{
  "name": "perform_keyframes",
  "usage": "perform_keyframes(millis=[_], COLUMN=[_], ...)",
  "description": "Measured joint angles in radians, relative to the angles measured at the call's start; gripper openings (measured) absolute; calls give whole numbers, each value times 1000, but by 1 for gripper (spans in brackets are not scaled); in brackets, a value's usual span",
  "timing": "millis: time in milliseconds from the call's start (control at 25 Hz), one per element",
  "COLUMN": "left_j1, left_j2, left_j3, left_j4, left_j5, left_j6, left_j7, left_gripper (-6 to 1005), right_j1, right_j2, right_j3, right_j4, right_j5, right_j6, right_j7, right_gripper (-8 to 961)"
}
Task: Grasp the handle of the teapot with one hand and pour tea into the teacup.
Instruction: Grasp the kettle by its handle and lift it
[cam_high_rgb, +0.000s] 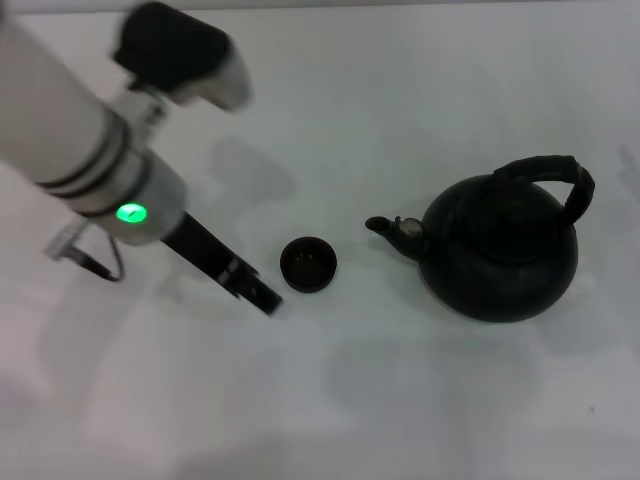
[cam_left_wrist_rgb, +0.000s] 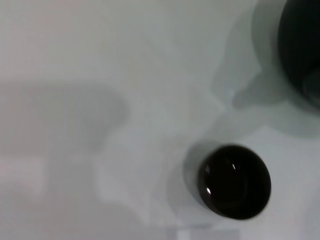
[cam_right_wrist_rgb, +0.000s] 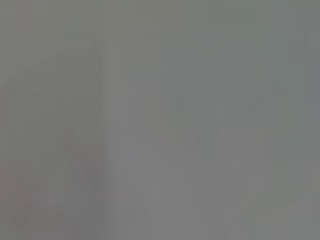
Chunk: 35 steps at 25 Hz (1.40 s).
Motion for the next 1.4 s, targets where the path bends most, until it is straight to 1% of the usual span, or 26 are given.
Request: perform_keyframes(millis=[120, 160, 200, 240, 320, 360, 400, 480, 520, 560, 640, 720, 800, 840, 880, 920, 960, 1000, 1040, 1080, 1120, 1160, 1200, 1280, 1400], left_j1=[123, 174, 226, 262, 356, 411, 436, 495, 532, 558, 586, 605, 609, 609, 605, 604, 602, 601, 600, 599, 599, 598, 596, 593, 590], left_j2=[0, 0, -1, -1, -1, -1, -2, -2, -2, -1, -1, -1, -2, -2, -2, -2, -1, 0, 0, -1, -2, -2, -3, -3, -1], left_j3=[-75, -108, -130, -145, -181, -208, -220, -252, -277, -301, -333, -363, -393, -393, -423, -429, -438, -450, -460, -472, -480, -486, -489, -489, -490], left_j4=[156, 209, 243, 265, 285, 276, 267, 225, 181, 130, 33, -90, -208, -208, -351, -400, -446, -493, -530, -568, -600, -632, -669, -713, -756], left_j5=[-8, -26, -58, -82, -195, -291, -337, -483, -607, -728, -900, -1063, -1174, -1174, -1283, -1321, -1357, -1388, -1410, -1431, -1450, -1474, -1506, -1548, -1578], left_j6=[8, 26, 53, 75, 154, 204, 223, 266, 284, 289, 273, 229, 185, 185, 152, 140, 130, 115, 100, 83, 66, 49, 27, -10, -53], left_j7=[57, 97, 143, 176, 302, 405, 455, 600, 726, 856, 1043, 1254, 1427, 1427, 1570, 1615, 1658, 1706, 1747, 1791, 1830, 1874, 1919, 1975, 2023], left_gripper=[869, 869, 868, 868, 867, 867, 867, 866, 866, 865, 865, 864, 864, 864, 864, 864, 864, 864, 864, 864, 864, 864, 864, 865, 865], right_j1=[-9, -14, -19, -28, -50, -61, -78, -110, -133, -153, -193, -238, -283, -306, -334, -357, -383, -395, -404, -409, -412, -409, -405, -385, -351], right_j2=[-8, -15, -22, -32, -54, -64, -80, -104, -120, -131, -154, -167, -163, -155, -143, -127, -100, -85, -59, -39, -21, -11, -4, -3, -1], right_j3=[-6, -13, -20, -28, -37, -39, -42, -44, -44, -45, -44, -40, -39, -38, -35, -30, -10, 4, 27, 51, 74, 86, 95, 97, 100], right_j4=[-1, -3, -8, -16, -41, -55, -82, -136, -178, -217, -311, -437, -563, -629, -700, -765, -831, -864, -893, -912, -927, -933, -935, -924, -890], right_j5=[-8, -15, -25, -42, -82, -105, -136, -193, -228, -259, -349, -463, -574, -623, -679, -731, -795, -829, -866, -894, -920, -936, -948, -953, -953], right_j6=[-7, -10, -14, -17, -23, -25, -29, -32, -33, -32, -22, 6, 56, 80, 107, 125, 135, 136, 129, 122, 112, 106, 101, 99, 105], right_j7=[2, 5, 10, 21, 55, 77, 110, 176, 224, 271, 382, 500, 607, 650, 695, 733, 768, 783, 791, 795, 795, 795, 794, 794, 782], right_gripper=[877, 877, 877, 877, 877, 876, 876, 876, 876, 876, 877, 877, 877, 877, 877, 877, 876, 876, 876, 875, 875, 874, 874, 872, 871])
